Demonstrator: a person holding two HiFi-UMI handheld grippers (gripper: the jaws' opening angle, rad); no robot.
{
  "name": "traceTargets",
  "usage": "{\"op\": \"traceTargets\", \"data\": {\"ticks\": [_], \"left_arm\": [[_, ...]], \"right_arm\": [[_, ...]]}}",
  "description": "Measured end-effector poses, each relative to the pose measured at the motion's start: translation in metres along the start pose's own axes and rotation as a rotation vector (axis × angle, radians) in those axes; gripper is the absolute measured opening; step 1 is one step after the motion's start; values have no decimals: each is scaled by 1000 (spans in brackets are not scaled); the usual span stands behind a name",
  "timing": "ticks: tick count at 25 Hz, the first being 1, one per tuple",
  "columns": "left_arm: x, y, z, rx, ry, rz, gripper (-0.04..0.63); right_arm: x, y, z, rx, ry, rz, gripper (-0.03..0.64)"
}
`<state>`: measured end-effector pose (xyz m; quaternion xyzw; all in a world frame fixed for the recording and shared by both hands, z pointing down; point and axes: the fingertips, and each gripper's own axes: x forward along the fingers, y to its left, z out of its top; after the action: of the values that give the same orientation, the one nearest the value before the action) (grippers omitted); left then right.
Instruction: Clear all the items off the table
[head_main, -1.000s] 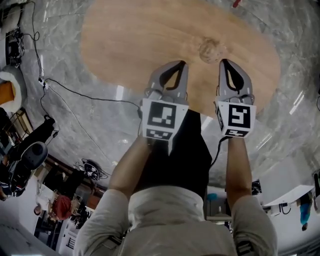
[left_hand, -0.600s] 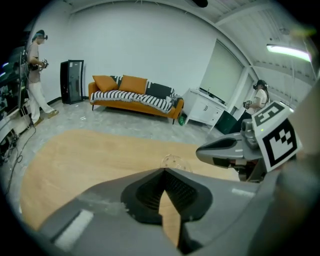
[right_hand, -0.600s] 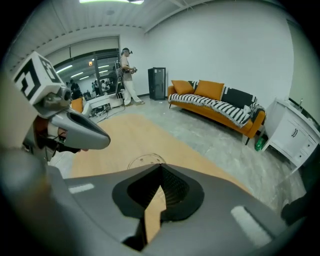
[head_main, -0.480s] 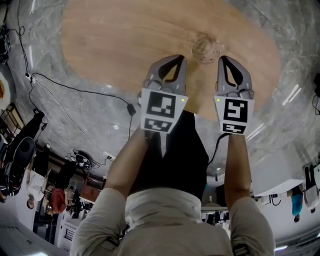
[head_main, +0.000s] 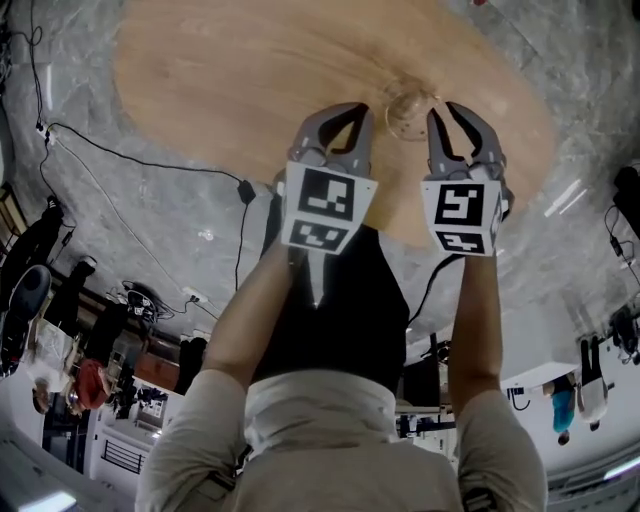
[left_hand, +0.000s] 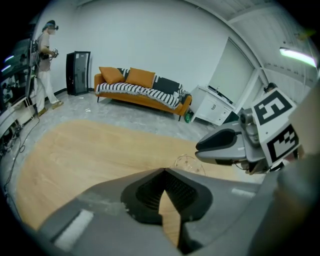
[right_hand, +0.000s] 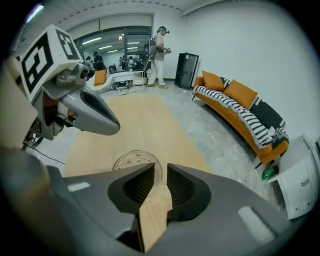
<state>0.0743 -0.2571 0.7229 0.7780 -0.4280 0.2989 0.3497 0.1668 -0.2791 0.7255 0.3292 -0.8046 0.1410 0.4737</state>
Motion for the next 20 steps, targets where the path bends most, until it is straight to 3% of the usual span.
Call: {"op": "traceTargets", "data": {"ticks": [7,10,20], "left_arm": [[8,4,-8,-47,21,5,20],[10,5,-11,-65,29,3,20],[7,11,-19,-101,48,-4,20]], "right_arm": [[30,9,-7,-263,141,91,96],[41,14,-6,-311,171,138,103],[65,20,-5,-435,249,171,100]]}}
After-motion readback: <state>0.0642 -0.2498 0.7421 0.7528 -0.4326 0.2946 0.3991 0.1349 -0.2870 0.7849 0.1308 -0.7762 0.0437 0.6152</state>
